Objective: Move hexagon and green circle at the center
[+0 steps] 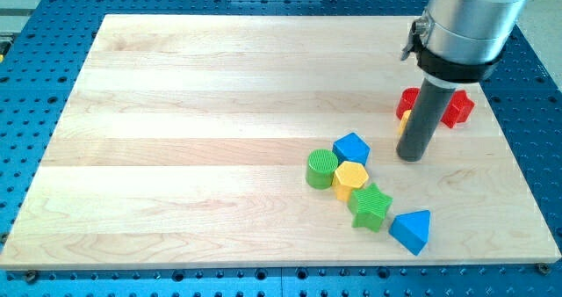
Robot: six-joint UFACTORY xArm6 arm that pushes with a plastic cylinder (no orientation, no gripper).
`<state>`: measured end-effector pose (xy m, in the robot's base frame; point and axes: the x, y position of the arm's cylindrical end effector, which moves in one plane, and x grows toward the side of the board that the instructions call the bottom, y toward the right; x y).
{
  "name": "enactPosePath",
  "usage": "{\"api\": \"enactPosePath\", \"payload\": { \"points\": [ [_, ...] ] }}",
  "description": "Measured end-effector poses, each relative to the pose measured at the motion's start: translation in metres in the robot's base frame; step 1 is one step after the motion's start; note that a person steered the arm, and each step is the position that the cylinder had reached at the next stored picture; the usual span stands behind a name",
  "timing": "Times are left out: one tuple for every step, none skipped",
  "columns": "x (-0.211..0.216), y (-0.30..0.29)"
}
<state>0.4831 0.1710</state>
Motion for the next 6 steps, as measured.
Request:
{"api": "enactPosePath", "payload": {
  "points": [
    [-0.001, 0.013],
    [0.044, 0.013],
    [0.064, -0.019],
    [0.072, -0.068],
    [0.072, -0.114],
    [0.05, -0.145]
  ]
}}
